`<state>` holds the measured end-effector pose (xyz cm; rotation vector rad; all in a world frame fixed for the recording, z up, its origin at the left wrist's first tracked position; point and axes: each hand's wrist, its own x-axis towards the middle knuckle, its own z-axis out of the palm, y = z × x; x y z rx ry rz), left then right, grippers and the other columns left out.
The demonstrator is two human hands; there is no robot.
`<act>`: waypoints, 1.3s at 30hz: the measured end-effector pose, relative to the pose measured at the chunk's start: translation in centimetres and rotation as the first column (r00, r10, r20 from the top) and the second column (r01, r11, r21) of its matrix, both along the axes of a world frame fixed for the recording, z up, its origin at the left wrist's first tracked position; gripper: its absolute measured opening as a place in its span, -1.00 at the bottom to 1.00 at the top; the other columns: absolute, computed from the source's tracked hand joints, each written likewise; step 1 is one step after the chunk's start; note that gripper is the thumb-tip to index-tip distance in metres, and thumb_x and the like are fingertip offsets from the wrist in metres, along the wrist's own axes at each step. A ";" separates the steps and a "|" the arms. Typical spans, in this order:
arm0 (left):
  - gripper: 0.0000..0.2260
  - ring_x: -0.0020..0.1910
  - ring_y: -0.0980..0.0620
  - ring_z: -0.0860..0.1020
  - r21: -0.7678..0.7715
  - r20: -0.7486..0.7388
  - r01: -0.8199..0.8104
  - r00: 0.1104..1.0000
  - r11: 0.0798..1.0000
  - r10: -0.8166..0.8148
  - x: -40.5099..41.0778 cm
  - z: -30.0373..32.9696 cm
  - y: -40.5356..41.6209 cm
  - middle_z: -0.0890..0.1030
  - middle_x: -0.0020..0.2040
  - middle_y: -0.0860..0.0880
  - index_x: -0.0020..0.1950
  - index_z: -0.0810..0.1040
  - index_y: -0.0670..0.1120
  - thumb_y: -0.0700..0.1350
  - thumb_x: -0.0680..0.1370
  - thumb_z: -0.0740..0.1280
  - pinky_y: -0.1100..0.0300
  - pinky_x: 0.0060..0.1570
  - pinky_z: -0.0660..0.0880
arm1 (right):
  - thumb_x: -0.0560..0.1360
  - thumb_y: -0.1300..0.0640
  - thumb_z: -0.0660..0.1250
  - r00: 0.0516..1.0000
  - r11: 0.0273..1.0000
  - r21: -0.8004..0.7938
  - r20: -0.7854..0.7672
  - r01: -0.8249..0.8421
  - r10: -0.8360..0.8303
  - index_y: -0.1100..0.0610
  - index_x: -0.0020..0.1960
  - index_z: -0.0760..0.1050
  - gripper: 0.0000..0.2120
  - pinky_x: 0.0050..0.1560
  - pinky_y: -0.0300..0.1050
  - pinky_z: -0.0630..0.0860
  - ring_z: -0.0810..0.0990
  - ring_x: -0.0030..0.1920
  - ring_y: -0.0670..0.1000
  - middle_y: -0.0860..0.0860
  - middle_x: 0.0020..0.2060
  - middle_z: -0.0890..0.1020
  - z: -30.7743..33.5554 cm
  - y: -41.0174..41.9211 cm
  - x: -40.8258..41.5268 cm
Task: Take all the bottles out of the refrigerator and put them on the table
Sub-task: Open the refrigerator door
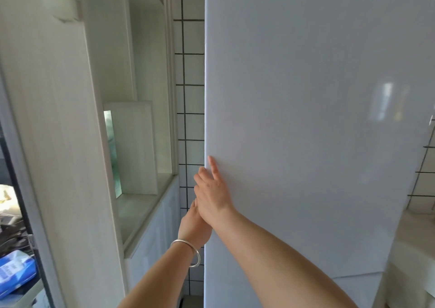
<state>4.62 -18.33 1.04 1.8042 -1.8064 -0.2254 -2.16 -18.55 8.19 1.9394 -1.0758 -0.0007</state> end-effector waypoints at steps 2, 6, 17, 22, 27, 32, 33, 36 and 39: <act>-0.67 0.16 -0.09 0.50 -0.008 -0.040 -0.002 0.999 1.000 0.002 -0.3 -0.2 1.0 0.47 0.27 -0.10 0.35 0.35 -0.10 -0.15 0.59 0.11 0.05 0.11 0.47 | 0.60 0.02 0.04 0.998 1.000 0.000 0.058 -0.029 0.029 0.16 0.27 0.47 -0.62 0.28 0.27 -0.44 0.21 0.42 0.12 0.09 0.24 0.42 -0.4 0.5 -0.3; -0.61 0.34 -0.05 0.40 -0.095 -0.059 -0.007 0.998 0.995 0.001 -1.5 -0.4 4.1 0.38 0.41 -0.07 0.47 0.24 -0.09 -0.14 0.62 0.08 0.12 0.18 0.42 | 0.45 -0.07 0.24 0.987 0.990 -0.095 0.105 -0.108 0.118 0.01 -0.05 0.65 -0.74 0.46 0.29 -0.15 0.47 0.23 0.01 -0.04 -0.02 0.59 -1.2 2.7 -1.5; -0.50 -0.18 -0.10 0.58 -0.349 -0.163 -0.074 0.987 0.934 0.017 -6.2 -2.7 15.9 0.58 0.00 -0.07 0.20 0.36 -0.03 0.23 0.38 0.05 -0.05 -0.29 0.53 | 0.35 0.18 0.17 0.767 0.784 -0.351 0.224 -0.512 0.601 0.16 -0.24 0.63 -0.76 0.47 0.19 -0.03 0.38 0.20 0.10 0.06 -0.16 0.63 -2.8 12.3 -8.9; -0.52 -0.37 -0.01 0.52 -0.421 -0.083 0.003 0.996 0.907 -0.042 -9.9 -4.0 21.9 0.55 -0.27 0.00 -0.02 0.43 -0.13 0.27 0.44 0.10 0.07 -0.41 0.50 | 0.39 0.13 0.18 0.739 0.751 -0.351 0.200 -0.560 0.644 0.14 -0.19 0.61 -0.77 0.46 0.20 0.03 0.36 0.28 0.10 0.06 -0.04 0.63 -3.2 18.4 -14.6; -0.66 -0.31 0.14 0.44 -0.570 0.030 0.130 0.990 0.812 -0.137 -15.3 -4.4 27.7 0.47 -0.27 0.08 -0.09 0.35 -0.01 0.24 0.57 0.04 0.28 -0.33 0.41 | 0.53 0.17 0.08 0.596 0.668 -0.452 0.313 -0.591 0.739 0.15 0.04 0.46 -0.79 0.45 0.19 0.14 0.35 0.34 0.14 0.12 0.26 0.37 -4.5 24.1 -21.0; -0.72 -0.19 0.12 0.37 -0.614 0.175 0.319 0.947 0.722 -0.270 -21.6 -4.2 31.4 0.50 -0.19 0.01 -0.03 0.37 -0.01 0.13 0.62 -0.01 0.23 -0.17 0.33 | 0.43 0.22 0.29 0.493 0.741 -0.495 0.553 -0.454 0.672 0.16 0.35 0.27 -0.49 0.41 0.07 0.27 0.30 0.39 0.13 0.14 0.36 0.26 -5.7 30.3 -28.3; -0.72 -0.18 0.09 0.37 -0.617 0.213 0.359 0.933 0.701 -0.291 -22.8 -4.2 31.7 0.50 -0.19 0.00 -0.01 0.39 -0.03 0.11 0.62 0.00 0.21 -0.18 0.34 | 0.42 0.22 0.31 0.470 0.764 -0.495 0.603 -0.414 0.645 0.17 0.37 0.25 -0.46 0.41 0.04 0.28 0.28 0.40 0.12 0.15 0.36 0.25 -6.1 31.4 -29.5; -0.73 -0.17 0.02 0.40 -0.640 0.330 0.472 0.882 0.606 -0.338 -26.7 -4.2 32.6 0.52 -0.15 -0.03 0.05 0.42 -0.08 0.07 0.62 0.05 0.15 -0.18 0.36 | 0.43 0.22 0.34 0.375 0.839 -0.467 0.752 -0.278 0.543 0.15 0.43 0.15 -0.36 0.49 -0.23 0.10 0.20 0.42 0.08 0.12 0.36 0.22 -6.8 34.6 -33.2; -0.81 -0.15 -0.03 0.42 -0.666 0.431 0.560 0.828 0.493 -0.357 -30.8 -3.9 33.1 0.50 -0.05 -0.04 0.08 0.42 -0.07 0.01 0.59 0.14 0.13 -0.15 0.35 | 0.44 0.11 0.32 0.173 0.903 -0.406 0.888 -0.139 0.426 0.14 0.43 0.15 -0.38 0.41 -0.39 0.16 0.30 0.34 -0.01 0.09 0.31 0.27 -7.5 36.5 -37.4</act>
